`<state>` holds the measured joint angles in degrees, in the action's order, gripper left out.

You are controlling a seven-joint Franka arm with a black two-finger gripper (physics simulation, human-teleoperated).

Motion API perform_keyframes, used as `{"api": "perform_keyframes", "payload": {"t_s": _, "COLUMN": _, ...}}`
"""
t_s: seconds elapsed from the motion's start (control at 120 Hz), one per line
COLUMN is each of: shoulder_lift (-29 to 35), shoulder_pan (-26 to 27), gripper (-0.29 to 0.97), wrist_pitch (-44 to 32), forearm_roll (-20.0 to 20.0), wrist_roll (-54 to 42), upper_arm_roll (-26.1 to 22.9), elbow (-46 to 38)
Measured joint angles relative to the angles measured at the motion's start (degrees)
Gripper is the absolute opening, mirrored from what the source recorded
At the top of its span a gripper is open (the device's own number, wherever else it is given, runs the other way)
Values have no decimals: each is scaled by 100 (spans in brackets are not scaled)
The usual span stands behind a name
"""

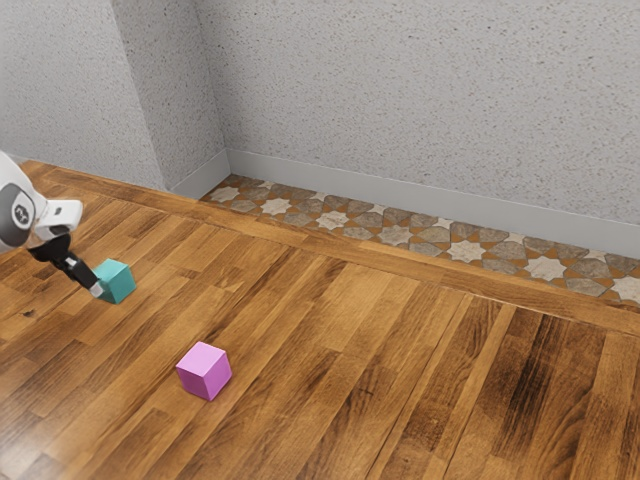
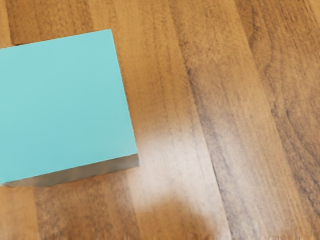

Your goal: Pick up the blue block with one arm, and put the blue block on the pink block with one arm

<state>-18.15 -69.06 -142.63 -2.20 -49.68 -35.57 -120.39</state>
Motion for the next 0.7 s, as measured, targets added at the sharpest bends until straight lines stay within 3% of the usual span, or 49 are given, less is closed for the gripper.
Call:
{"api": "perform_keyframes", "payload": {"t_s": 0.192, "shoulder_lift": -261, "shoulder_pan": -8, "gripper": 64, "wrist_pitch": 4, "forearm_roll": 63, "wrist_roll": -254, "upper_arm_roll": 293, "elbow": 340}}
{"api": "perform_keyframes", "payload": {"t_s": 0.433, "shoulder_lift": -664, "shoulder_pan": 84, "gripper": 63, "wrist_pitch": 6, "forearm_roll": 80, "wrist_roll": -646, "upper_arm_roll": 314, "elbow": 773}}
{"api": "perform_keyframes", "payload": {"t_s": 0.7, "shoulder_lift": -698, "shoulder_pan": 265, "gripper": 63, "wrist_pitch": 36, "forearm_roll": 34, "wrist_roll": -765, "upper_arm_roll": 298, "elbow": 762}}
